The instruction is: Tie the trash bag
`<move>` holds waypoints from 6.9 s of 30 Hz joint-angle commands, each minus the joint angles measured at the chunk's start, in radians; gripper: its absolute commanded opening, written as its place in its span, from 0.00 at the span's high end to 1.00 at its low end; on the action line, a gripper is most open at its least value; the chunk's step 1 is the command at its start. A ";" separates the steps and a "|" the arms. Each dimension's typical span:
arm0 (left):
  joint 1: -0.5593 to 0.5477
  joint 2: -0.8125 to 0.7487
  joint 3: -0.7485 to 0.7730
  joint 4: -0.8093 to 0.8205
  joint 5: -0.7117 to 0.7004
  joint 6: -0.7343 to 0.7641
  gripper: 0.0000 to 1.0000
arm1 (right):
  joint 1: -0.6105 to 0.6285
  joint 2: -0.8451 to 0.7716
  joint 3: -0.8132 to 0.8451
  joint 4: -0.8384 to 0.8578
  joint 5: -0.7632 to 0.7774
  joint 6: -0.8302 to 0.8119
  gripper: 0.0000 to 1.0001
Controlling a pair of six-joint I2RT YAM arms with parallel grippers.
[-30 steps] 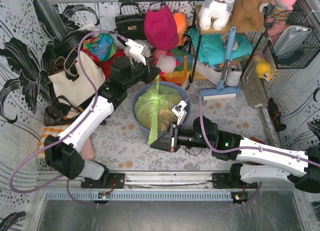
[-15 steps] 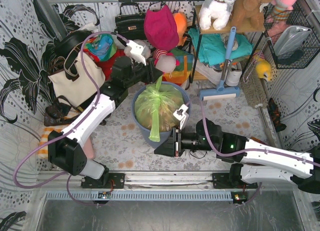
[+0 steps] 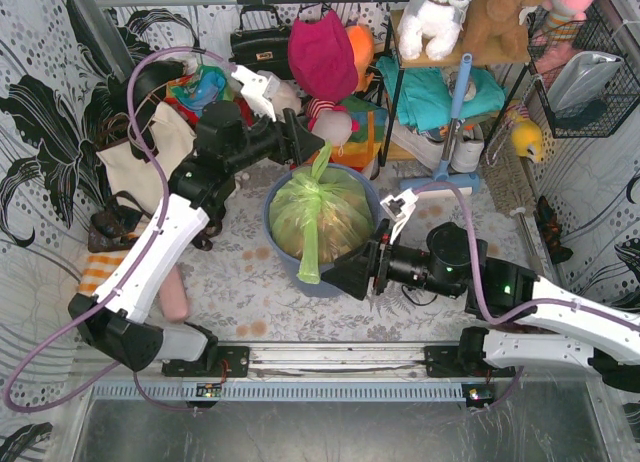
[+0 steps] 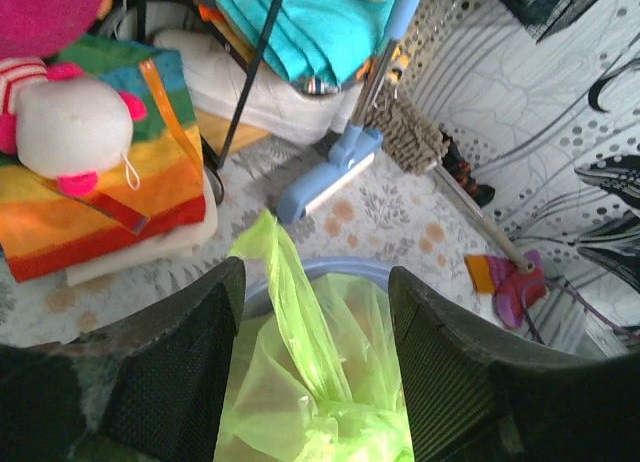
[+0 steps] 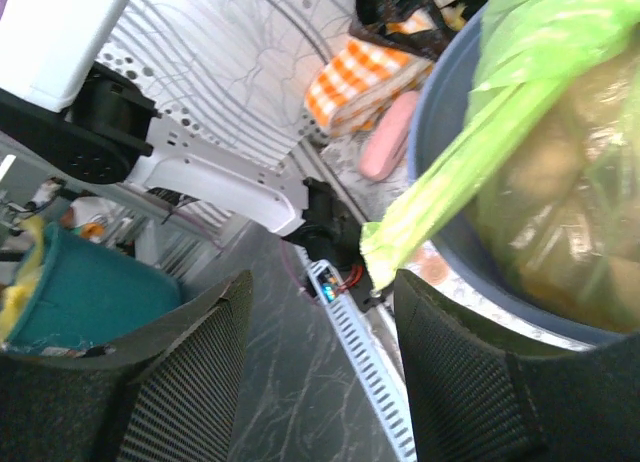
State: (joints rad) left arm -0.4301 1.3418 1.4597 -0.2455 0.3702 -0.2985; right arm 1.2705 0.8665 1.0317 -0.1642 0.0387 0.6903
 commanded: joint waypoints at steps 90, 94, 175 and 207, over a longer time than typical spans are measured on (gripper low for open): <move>0.001 0.182 0.065 -0.109 0.148 0.071 0.97 | -0.057 0.232 0.027 0.308 -0.023 -0.895 1.00; 0.000 0.181 0.058 -0.014 0.112 0.046 0.98 | -0.057 0.296 0.164 0.085 -0.086 -0.648 1.00; 0.005 0.023 -0.079 0.147 -0.041 0.036 0.99 | -0.057 0.390 0.389 -0.529 0.228 -0.088 0.46; 0.013 -0.030 -0.204 0.128 -0.229 0.127 0.99 | -0.057 0.311 0.470 -0.846 0.556 -0.007 1.00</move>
State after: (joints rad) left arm -0.4301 1.2888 1.3334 -0.1486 0.2176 -0.2127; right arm 1.2106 1.2514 1.6268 -0.9607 0.6209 0.5831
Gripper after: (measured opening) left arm 0.015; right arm 0.003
